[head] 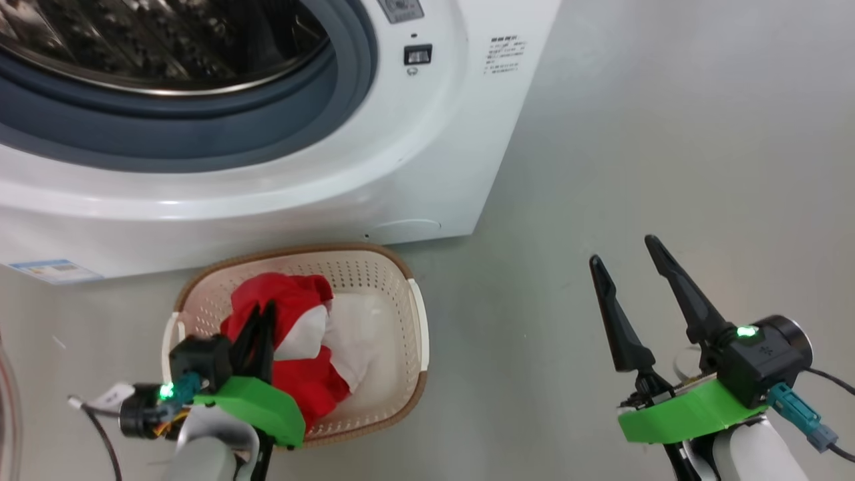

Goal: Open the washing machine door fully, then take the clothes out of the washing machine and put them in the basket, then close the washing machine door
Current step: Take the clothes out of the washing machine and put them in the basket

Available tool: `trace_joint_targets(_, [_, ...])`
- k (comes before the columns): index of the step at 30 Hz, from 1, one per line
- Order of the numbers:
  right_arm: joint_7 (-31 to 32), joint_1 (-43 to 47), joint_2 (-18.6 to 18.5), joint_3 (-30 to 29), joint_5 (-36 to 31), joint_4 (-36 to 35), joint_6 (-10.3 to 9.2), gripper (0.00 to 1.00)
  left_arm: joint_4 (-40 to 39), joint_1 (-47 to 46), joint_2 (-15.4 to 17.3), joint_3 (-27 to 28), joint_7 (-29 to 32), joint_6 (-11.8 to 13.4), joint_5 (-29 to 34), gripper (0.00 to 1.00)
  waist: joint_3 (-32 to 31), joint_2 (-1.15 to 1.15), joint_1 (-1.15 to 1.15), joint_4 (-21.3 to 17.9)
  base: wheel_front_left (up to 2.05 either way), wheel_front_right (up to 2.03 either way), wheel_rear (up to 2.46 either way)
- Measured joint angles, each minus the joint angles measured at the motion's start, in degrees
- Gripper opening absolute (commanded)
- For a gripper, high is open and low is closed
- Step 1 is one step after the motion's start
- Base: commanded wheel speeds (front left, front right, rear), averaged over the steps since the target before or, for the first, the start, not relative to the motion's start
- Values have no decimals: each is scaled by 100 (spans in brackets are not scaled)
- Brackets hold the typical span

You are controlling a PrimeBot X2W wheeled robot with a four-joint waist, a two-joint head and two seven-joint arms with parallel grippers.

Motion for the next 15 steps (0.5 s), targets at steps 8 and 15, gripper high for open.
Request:
trace_joint_targets(8, [0,-170,-3,40,-13,-15,0,100,1093,-646,-280,138,-16,-278,310,0,420,0,0,-91,0,0,0])
trace_joint_targets(15, [0,-320,-2,63,-13,-57,0,100,2006,-1003,-441,331,-16,-417,534,0,752,0,0,-207,0,0,0])
